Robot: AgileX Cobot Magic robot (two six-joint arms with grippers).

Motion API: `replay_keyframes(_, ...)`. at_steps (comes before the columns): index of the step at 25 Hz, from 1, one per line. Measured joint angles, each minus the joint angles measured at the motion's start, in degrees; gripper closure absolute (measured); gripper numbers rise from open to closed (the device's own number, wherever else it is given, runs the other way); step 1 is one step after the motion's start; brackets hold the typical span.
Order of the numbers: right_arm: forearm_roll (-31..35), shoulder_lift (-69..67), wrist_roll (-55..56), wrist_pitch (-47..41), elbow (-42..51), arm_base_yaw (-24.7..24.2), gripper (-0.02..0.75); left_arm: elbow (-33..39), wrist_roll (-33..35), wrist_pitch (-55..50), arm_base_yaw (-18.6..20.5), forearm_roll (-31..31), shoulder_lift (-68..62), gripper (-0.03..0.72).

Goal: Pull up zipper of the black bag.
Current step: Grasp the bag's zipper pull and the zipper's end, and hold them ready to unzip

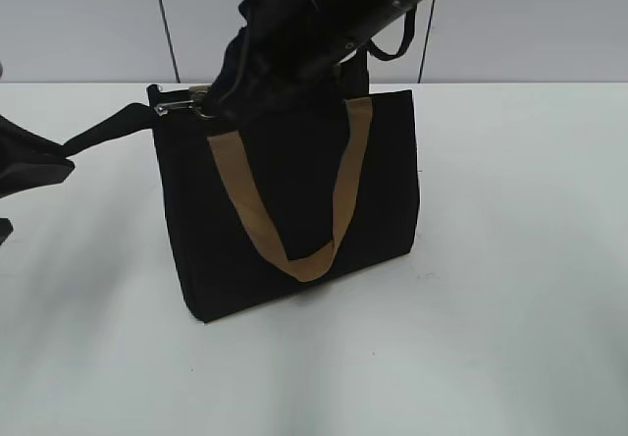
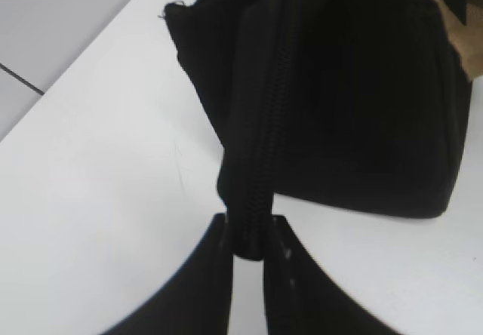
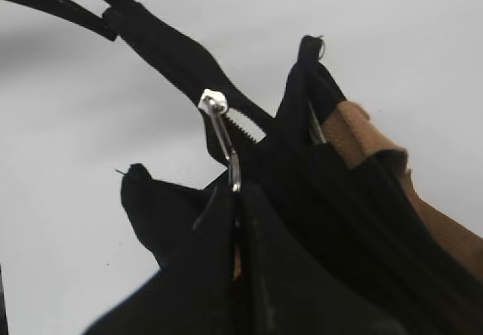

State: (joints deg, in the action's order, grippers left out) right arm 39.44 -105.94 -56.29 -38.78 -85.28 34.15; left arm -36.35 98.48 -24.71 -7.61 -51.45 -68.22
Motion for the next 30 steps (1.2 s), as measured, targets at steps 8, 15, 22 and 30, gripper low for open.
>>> replay_keyframes(8, 0.13, 0.0, 1.44, -2.23, 0.0, -3.08, 0.738, 0.0, -4.49, -0.36, 0.26, 3.2, 0.0, 0.613)
replay_keyframes(15, 0.25, 0.0, 1.54, -2.78, 0.0, -5.67, 0.738, 0.0, -4.77, -1.48, 0.26, 3.34, 0.0, 0.614)
replay_keyframes(22, 0.45, 0.0, 1.54, -2.98, 0.0, -8.46, 0.738, 0.0, -10.75, -1.75, 0.81, 7.52, 0.0, 0.614)
replay_keyframes(30, 0.45, 0.0, 1.54, -3.05, 0.0, -12.94, 0.738, 0.0, -12.4, -3.26, 4.11, 8.45, 0.0, 0.614)
